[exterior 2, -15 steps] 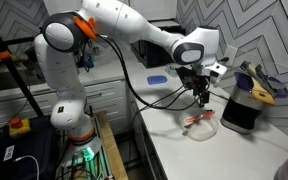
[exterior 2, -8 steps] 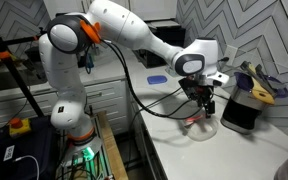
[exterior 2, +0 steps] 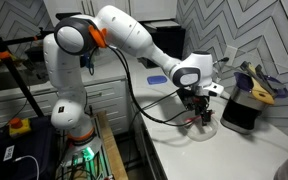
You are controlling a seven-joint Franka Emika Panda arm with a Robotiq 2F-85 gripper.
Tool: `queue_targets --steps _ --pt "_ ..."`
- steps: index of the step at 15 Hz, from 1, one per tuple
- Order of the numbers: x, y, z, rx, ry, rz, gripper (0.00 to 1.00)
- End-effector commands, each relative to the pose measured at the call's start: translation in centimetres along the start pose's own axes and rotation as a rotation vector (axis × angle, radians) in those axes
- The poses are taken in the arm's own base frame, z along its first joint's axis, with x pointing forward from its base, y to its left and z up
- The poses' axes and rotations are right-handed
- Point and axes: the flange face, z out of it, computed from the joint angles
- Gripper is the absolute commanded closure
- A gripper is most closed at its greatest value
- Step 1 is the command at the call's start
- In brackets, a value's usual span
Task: Put the pen inside the container
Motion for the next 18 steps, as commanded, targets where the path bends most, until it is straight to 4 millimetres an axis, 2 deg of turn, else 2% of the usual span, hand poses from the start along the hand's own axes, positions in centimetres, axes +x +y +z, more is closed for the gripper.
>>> queue_targets --steps 1,5,8,10,12,15,18 --pt "-0.2 -1.4 0.9 0.02 0.021 0.003 0.11" --pt "0.1 -2.6 1.9 0.016 0.017 -0.001 0.5" --pt "0.2 -2.8 2.8 0.011 0.007 0.004 0.73" --pt "0.1 -2.6 2.3 0.01 0.009 0.019 0.89" --pt "-0.4 -2.2 0.0 0.013 0.027 0.037 1.0" --pt "-1.4 -0.7 -6.1 0.057 0.098 0.068 0.96" --pt "-1.6 1.5 -13.6 0.194 0.193 0.19 0.96"
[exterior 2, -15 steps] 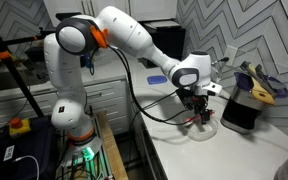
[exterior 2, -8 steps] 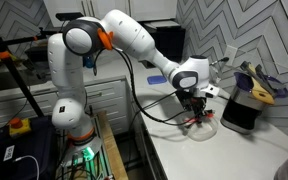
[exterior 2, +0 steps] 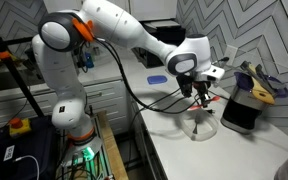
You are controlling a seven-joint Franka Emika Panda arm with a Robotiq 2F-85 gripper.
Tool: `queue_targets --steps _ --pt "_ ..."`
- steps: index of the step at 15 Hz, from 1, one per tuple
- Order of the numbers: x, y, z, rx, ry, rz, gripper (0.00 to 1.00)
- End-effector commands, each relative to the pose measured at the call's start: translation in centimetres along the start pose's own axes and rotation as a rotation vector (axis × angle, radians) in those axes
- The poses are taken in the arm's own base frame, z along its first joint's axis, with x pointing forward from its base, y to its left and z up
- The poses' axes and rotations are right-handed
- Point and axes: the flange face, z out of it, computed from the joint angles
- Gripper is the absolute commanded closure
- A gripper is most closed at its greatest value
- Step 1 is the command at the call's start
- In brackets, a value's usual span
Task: Put the pen inside the container
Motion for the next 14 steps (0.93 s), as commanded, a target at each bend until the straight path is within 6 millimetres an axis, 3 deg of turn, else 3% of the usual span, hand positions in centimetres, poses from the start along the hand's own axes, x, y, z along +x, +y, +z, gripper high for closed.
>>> queue_targets --steps 1,2,3,5,9,10,12,14 --pt "-0.7 2.1 -9.4 0.15 0.065 0.133 0.96" --pt "-0.7 1.8 -11.3 0.192 0.071 0.13 0.96" --pt "-1.3 0.3 -12.1 0.201 0.058 0.055 0.96" --pt "-3.8 -2.5 -14.3 0.224 0.021 -0.079 0.96" --pt "-8.0 -11.1 -16.7 0.256 -0.014 -0.304 0.96" --pt "-5.6 -8.6 -16.4 0.238 0.006 -0.216 0.85" --pt "-7.2 -11.9 -17.0 0.249 0.001 -0.285 0.85" --pt "-7.4 -12.2 -17.0 0.25 -0.001 -0.296 0.85"
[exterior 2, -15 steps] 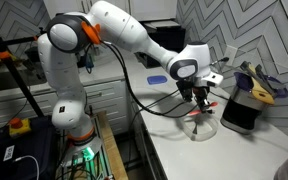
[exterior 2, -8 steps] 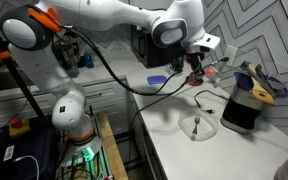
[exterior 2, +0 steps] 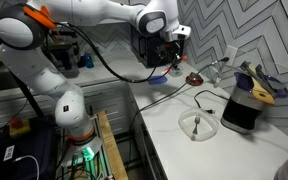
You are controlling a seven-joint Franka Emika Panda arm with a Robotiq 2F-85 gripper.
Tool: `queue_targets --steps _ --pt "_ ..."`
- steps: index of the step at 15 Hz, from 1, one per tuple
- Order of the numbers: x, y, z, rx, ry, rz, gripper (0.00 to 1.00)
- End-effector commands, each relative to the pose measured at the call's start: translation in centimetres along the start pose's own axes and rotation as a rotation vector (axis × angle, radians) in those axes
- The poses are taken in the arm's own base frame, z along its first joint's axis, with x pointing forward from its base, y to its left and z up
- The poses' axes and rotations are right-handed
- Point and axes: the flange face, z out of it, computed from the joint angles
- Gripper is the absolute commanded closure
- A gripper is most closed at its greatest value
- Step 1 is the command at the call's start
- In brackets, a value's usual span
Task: Put the pen inside the container
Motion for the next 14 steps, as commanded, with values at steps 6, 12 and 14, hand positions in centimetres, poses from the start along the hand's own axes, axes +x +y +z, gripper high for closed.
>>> queue_targets --steps 6,12,14 --pt "3.4 -7.9 5.2 0.05 0.071 0.085 0.96" --pt "9.4 -20.1 11.3 0.108 0.309 0.059 0.96" --pt "11.2 -21.7 13.1 0.06 0.318 0.015 0.96"
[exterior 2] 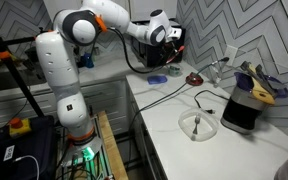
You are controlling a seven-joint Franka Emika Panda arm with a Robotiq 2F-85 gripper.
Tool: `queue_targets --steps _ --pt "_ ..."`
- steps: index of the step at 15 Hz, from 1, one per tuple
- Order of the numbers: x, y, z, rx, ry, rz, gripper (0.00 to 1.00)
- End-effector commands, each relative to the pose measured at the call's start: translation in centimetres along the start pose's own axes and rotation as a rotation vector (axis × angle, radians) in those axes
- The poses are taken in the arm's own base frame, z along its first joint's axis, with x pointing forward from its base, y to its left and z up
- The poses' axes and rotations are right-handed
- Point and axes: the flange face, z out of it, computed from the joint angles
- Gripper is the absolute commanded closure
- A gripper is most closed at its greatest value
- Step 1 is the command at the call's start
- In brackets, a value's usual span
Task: Put the pen inside the container
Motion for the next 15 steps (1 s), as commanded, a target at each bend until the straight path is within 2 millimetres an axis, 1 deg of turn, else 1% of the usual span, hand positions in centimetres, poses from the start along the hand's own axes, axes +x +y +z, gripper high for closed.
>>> queue_targets --steps 1,3,4,6,8,10,15 --pt "0.6 -0.7 1.3 -0.011 0.012 -0.015 0.85" --pt "1.6 -1.3 3.5 -0.02 0.018 -0.028 0.85" --pt "2.0 -1.3 4.0 -0.021 0.02 -0.029 0.96" --pt "2.3 -1.4 5.3 0.002 0.113 0.095 0.96" --pt "2.2 -1.9 6.4 0.031 0.169 0.144 0.96" --pt "1.8 -2.0 8.1 0.021 0.217 0.132 0.96" --pt "0.9 -1.9 11.6 -0.059 0.241 0.087 0.96"
